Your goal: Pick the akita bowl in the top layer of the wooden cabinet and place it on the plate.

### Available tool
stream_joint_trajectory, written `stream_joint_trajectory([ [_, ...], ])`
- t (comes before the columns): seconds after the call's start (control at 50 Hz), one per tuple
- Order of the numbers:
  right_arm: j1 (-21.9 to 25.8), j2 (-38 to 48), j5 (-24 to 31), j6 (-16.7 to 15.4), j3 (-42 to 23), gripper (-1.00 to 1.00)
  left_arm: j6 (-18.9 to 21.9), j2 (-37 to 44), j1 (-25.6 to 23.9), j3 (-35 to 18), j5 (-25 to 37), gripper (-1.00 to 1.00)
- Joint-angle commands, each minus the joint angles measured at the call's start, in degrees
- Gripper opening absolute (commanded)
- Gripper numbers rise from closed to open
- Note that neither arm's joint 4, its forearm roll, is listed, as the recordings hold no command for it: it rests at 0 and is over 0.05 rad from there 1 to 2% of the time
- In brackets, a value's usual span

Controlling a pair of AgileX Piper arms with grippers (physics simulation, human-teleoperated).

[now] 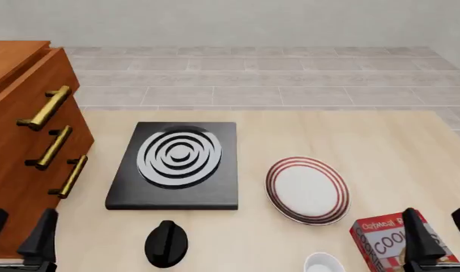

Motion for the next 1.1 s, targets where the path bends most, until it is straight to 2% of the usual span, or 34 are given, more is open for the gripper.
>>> stream_joint_trajectory([
  [0.02, -0.07, 0.16, 0.04, 0.14, -0.25, 1.00, 0.20, 0.17, -0.07, -0.23, 0.16, 1.00],
  [0.3, -0.09, 0.03, 0.44, -0.07, -0.69, 1.00, 1.33, 2.84, -0.53, -0.78, -2.03, 1.00],
  [0.34, -0.04, 0.06, 0.48, -0.13, -0.73, 1.00, 3.89, 5.32, -1.35, -1.14, -3.58, 1.00],
  [0.38, -0.03, 0.06, 0.51, -0.12, -0.76, 1.00, 1.54, 6.86, -1.15, -2.37, -4.13, 1.00],
  [0.44, 0.00, 0.04, 0.61, -0.16, -0.80, 1.00, 0.65, 7.30, -1.69, -4.08, -3.24, 1.00],
  [0.54, 0.02, 0.02, 0.70, -0.25, -0.89, 1.00, 1.77, 6.19, -2.30, -6.31, -0.30, 1.00],
  [0.6, 0.00, 0.01, 0.78, -0.22, -0.95, 1.00, 1.76, 8.83, -1.84, -8.01, -1.25, 1.00],
  [1.1, 0.31, 0.50, 0.49, -0.46, -1.05, 1.00, 3.17, 15.67, -3.71, -20.68, 2.82, 1.00],
])
